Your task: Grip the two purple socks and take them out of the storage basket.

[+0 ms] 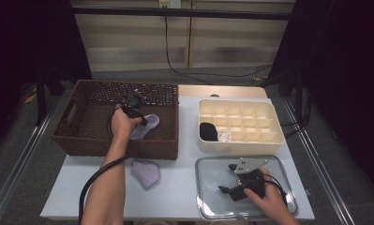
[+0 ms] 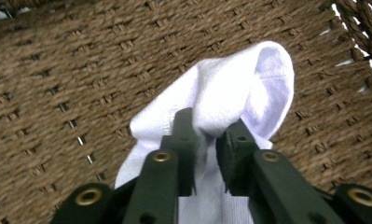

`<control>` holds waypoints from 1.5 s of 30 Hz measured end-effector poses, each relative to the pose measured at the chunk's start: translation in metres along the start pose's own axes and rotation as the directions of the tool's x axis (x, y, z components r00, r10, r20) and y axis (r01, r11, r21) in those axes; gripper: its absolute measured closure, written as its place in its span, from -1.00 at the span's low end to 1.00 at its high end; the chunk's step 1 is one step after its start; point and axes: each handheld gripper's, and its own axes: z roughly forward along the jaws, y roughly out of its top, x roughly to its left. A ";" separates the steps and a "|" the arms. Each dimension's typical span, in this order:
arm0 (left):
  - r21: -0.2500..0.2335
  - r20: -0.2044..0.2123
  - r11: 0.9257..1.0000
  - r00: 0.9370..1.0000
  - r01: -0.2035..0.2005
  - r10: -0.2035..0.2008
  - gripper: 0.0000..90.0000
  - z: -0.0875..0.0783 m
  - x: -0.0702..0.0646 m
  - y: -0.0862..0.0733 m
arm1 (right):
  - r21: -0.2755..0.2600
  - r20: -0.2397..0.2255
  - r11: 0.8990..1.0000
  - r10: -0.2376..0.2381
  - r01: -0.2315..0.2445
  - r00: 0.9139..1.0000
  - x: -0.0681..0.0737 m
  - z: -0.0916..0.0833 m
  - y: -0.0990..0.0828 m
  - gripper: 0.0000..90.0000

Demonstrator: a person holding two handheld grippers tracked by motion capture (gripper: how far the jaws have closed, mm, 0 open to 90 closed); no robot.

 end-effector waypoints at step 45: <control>-0.106 0.067 0.990 0.993 -0.091 0.098 0.87 -0.132 -0.023 0.017 | -0.005 0.007 1.000 0.000 0.000 1.000 0.000 0.000 0.000 -0.69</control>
